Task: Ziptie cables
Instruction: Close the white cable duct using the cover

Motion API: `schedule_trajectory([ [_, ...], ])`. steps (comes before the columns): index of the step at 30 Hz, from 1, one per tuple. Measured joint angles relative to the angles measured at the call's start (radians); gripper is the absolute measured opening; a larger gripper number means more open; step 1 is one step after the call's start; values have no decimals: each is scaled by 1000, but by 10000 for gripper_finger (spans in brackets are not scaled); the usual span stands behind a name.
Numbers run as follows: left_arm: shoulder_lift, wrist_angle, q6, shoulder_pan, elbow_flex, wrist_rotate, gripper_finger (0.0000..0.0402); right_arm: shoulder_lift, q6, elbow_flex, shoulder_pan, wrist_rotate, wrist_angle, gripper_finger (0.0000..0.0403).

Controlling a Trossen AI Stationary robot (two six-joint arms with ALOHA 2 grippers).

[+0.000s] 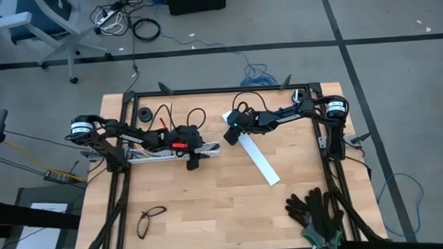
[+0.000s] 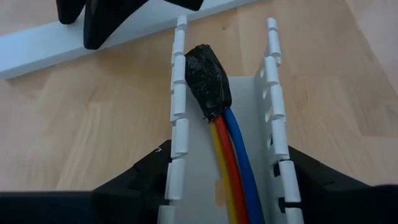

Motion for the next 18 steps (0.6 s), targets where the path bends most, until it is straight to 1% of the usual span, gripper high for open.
schedule_trajectory([
  [4, 23, -9, 0, 0, 4, 0, 205, -1, -46, 0, -2, -40, 0, 175],
  [10, 83, -38, -4, 0, 40, 5, 205, -6, -87, 2, -1, -72, -28, 155],
  [15, 111, -80, -3, 1, 71, 5, 205, -23, -156, -1, 19, -103, -43, 123],
  [18, 118, -91, -2, 1, 78, 5, 205, -58, -201, -3, 36, -118, -59, 102],
])
